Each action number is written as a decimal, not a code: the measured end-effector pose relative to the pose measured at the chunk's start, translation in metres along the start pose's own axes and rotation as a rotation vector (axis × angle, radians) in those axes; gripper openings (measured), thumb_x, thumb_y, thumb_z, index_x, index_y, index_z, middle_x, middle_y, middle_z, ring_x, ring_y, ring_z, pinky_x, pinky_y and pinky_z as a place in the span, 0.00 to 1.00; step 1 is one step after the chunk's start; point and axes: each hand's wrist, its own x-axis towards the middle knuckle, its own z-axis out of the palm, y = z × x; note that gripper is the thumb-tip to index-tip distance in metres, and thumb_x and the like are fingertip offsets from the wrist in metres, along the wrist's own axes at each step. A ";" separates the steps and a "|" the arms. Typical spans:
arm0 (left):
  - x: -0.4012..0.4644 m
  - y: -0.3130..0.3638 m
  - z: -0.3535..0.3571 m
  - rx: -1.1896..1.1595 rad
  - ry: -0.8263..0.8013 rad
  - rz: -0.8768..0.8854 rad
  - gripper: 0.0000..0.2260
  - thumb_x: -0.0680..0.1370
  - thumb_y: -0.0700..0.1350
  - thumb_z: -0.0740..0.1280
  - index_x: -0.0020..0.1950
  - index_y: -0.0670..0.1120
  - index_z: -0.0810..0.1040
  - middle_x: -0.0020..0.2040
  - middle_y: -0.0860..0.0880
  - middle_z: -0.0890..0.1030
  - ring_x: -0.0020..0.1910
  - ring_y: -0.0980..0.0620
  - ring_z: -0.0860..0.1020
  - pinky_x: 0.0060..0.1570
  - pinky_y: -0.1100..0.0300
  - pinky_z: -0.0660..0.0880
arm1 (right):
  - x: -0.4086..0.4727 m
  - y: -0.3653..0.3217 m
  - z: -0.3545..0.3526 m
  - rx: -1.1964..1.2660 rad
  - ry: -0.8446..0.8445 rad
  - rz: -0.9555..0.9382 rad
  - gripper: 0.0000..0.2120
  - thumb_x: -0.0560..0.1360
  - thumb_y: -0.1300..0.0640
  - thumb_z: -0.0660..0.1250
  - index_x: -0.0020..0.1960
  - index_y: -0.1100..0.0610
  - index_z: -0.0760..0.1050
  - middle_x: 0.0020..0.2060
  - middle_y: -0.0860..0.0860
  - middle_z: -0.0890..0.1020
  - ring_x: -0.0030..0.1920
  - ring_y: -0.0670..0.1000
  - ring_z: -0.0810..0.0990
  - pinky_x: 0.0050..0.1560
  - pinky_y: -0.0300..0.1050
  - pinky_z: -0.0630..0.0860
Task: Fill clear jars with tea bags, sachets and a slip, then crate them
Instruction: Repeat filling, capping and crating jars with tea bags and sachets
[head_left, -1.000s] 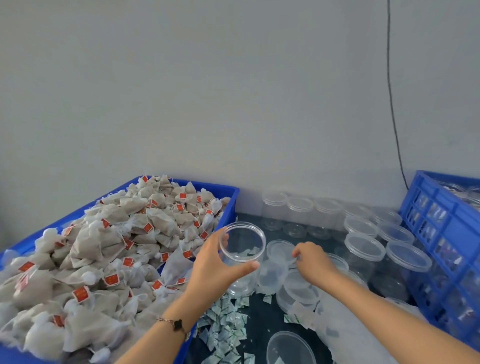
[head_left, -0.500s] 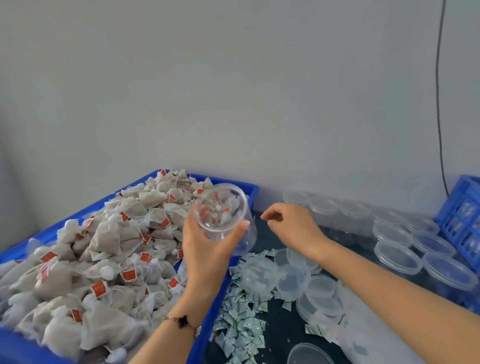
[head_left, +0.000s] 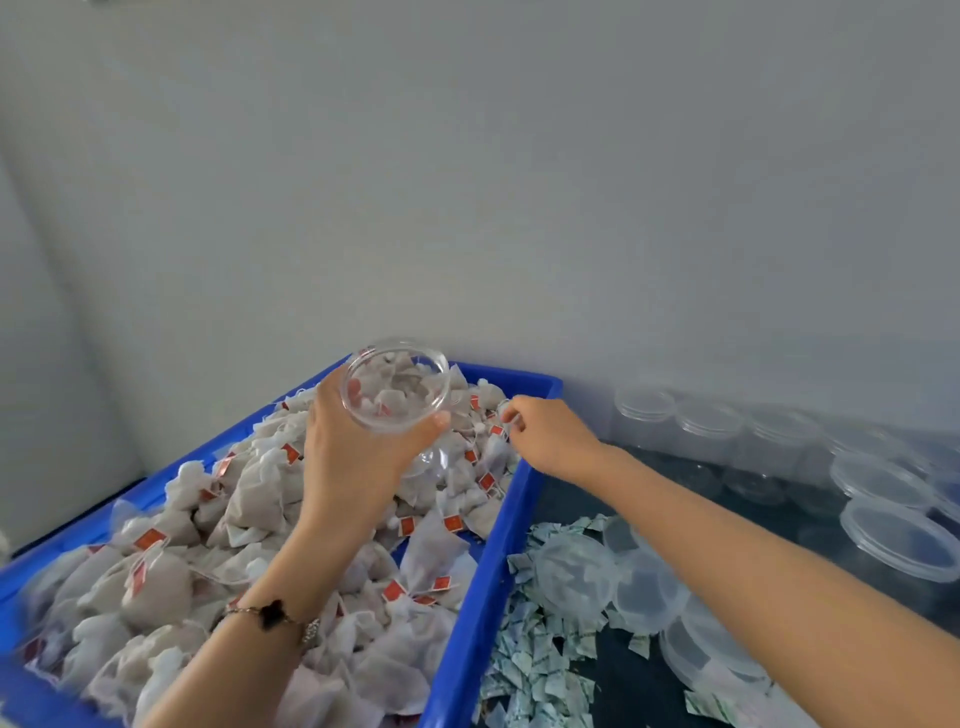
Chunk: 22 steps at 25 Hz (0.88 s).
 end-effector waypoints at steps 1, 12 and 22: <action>0.002 -0.009 -0.002 0.047 -0.024 0.020 0.40 0.59 0.63 0.77 0.66 0.60 0.62 0.58 0.60 0.68 0.57 0.58 0.69 0.52 0.61 0.67 | 0.012 -0.002 0.009 -0.008 -0.030 0.018 0.14 0.79 0.64 0.57 0.63 0.59 0.71 0.56 0.57 0.76 0.47 0.51 0.77 0.49 0.45 0.75; 0.008 -0.074 -0.017 0.240 -0.122 0.109 0.41 0.57 0.67 0.75 0.66 0.64 0.63 0.61 0.62 0.69 0.57 0.71 0.67 0.54 0.72 0.65 | 0.096 -0.005 0.101 -0.354 -0.441 0.341 0.17 0.79 0.58 0.59 0.66 0.63 0.68 0.59 0.60 0.76 0.57 0.58 0.76 0.59 0.50 0.75; 0.007 -0.074 -0.008 0.337 -0.118 0.054 0.46 0.59 0.69 0.73 0.72 0.56 0.63 0.68 0.56 0.70 0.60 0.61 0.68 0.53 0.66 0.63 | 0.056 -0.060 -0.036 0.567 0.079 0.025 0.06 0.75 0.61 0.68 0.47 0.64 0.80 0.43 0.57 0.83 0.41 0.52 0.84 0.43 0.44 0.82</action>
